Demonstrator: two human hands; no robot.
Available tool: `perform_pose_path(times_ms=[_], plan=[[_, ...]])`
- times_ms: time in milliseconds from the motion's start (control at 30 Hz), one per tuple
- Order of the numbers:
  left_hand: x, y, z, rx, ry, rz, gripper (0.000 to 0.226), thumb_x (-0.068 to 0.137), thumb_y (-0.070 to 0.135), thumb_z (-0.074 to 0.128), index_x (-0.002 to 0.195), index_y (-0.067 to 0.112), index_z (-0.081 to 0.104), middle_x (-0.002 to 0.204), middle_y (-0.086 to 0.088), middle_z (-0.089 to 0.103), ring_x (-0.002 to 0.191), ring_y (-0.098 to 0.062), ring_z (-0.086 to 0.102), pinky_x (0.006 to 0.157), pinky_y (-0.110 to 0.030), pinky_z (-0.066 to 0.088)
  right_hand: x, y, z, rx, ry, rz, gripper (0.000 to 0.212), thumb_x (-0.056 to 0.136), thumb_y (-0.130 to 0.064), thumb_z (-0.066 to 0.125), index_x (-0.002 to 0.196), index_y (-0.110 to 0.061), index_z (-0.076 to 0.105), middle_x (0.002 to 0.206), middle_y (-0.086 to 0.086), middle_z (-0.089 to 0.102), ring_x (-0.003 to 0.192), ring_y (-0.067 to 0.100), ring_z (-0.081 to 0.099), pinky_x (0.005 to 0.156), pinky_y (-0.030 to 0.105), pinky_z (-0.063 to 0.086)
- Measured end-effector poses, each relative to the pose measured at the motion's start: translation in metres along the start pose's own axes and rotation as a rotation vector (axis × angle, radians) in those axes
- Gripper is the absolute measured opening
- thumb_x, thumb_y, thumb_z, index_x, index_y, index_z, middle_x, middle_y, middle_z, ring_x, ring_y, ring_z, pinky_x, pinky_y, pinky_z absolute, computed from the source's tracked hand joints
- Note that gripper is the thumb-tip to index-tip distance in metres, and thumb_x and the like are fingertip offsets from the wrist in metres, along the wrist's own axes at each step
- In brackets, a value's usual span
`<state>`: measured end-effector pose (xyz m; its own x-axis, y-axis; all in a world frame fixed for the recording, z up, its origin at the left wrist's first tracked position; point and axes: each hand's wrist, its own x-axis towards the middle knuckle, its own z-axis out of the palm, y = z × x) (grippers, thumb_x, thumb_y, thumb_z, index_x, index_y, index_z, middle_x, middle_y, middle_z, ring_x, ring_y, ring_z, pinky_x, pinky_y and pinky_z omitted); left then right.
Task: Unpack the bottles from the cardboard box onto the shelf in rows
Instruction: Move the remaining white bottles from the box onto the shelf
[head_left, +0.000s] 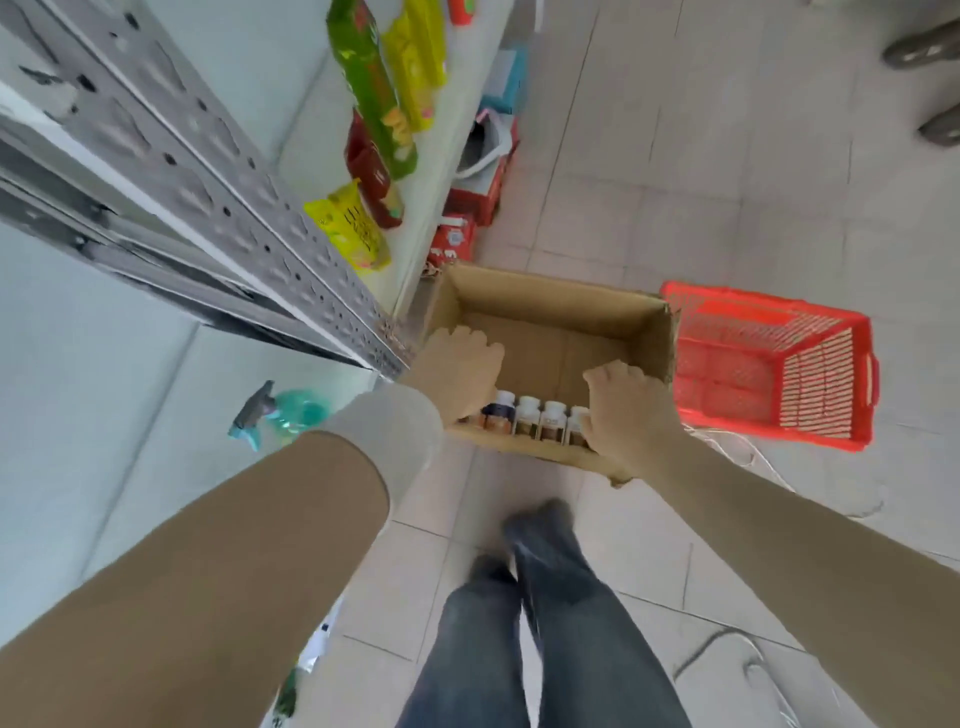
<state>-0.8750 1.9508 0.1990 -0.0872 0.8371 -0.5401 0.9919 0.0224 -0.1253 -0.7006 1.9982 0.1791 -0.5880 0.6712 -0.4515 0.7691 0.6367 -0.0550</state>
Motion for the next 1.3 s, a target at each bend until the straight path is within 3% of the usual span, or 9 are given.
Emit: perform_pose_path(times_ms=[333, 500, 633, 767, 967, 1133, 1300], plan=[[0.116, 0.029, 0.113, -0.19, -0.216, -0.001, 0.038, 0.096, 0.034, 0.042, 0.128, 0.014, 0.048, 0.125, -0.01, 0.057, 0.115, -0.026, 0.053, 0.092, -0.035, 0.045, 0.084, 0.039, 0.119, 0.225, -0.249, 0.127, 0.038, 0.095, -0.032, 0.042, 0.128, -0.014, 0.045, 0.126, 0.006, 0.053, 0.114, 0.022, 0.053, 0.091, 0.033, 0.047], [0.178, 0.059, 0.169, -0.354, -0.289, 0.056, 0.047, 0.094, 0.034, 0.047, 0.136, 0.014, 0.042, 0.135, -0.009, 0.05, 0.125, -0.027, 0.044, 0.104, -0.037, 0.037, 0.12, 0.05, 0.183, 0.432, -0.482, 0.457, 0.047, 0.095, -0.031, 0.044, 0.133, -0.005, 0.036, 0.133, 0.014, 0.045, 0.119, 0.027, 0.049, 0.097, 0.034, 0.044], [0.226, 0.088, 0.199, -0.48, -0.269, 0.099, 0.052, 0.094, 0.04, 0.047, 0.137, 0.014, 0.039, 0.135, -0.009, 0.048, 0.128, -0.027, 0.038, 0.107, -0.036, 0.031, 0.147, 0.055, 0.22, 0.699, -0.648, 0.761, 0.067, 0.094, -0.039, 0.047, 0.143, -0.003, 0.019, 0.143, 0.017, 0.03, 0.128, 0.031, 0.04, 0.103, 0.037, 0.037], [0.259, 0.109, 0.221, -0.523, -0.345, 0.135, 0.055, 0.091, 0.05, 0.047, 0.132, 0.013, 0.046, 0.133, -0.01, 0.051, 0.127, -0.029, 0.039, 0.102, -0.038, 0.031, 0.162, 0.055, 0.24, 0.863, -0.597, 0.946, 0.07, 0.094, -0.031, 0.05, 0.146, -0.004, 0.012, 0.147, 0.017, 0.018, 0.132, 0.034, 0.032, 0.106, 0.037, 0.032], [0.282, 0.12, 0.23, -0.485, -0.43, 0.145, 0.06, 0.085, 0.059, 0.049, 0.125, 0.015, 0.055, 0.127, -0.008, 0.056, 0.126, -0.028, 0.036, 0.103, -0.039, 0.028, 0.16, 0.048, 0.25, 0.821, -0.525, 0.956, 0.068, 0.095, -0.016, 0.046, 0.147, -0.002, 0.005, 0.149, 0.017, 0.012, 0.134, 0.034, 0.025, 0.11, 0.039, 0.027], [0.271, 0.107, 0.228, -0.776, -0.371, 0.085, 0.046, 0.08, 0.05, 0.064, 0.118, 0.024, 0.062, 0.118, -0.001, 0.062, 0.122, -0.022, 0.036, 0.099, -0.034, 0.029, 0.16, 0.05, 0.253, 0.775, -0.49, 0.917, 0.06, 0.095, -0.011, 0.044, 0.145, -0.002, 0.012, 0.147, 0.018, 0.017, 0.132, 0.034, 0.03, 0.108, 0.038, 0.03], [0.249, 0.091, 0.225, -1.094, -0.303, 0.081, 0.041, 0.074, 0.028, 0.077, 0.111, 0.019, 0.063, 0.111, 0.003, 0.056, 0.118, -0.014, 0.039, 0.094, -0.024, 0.031, 0.168, 0.058, 0.26, 0.732, -0.463, 0.851, 0.046, 0.096, -0.012, 0.044, 0.137, -0.001, 0.025, 0.142, 0.019, 0.031, 0.129, 0.034, 0.038, 0.103, 0.037, 0.035]])
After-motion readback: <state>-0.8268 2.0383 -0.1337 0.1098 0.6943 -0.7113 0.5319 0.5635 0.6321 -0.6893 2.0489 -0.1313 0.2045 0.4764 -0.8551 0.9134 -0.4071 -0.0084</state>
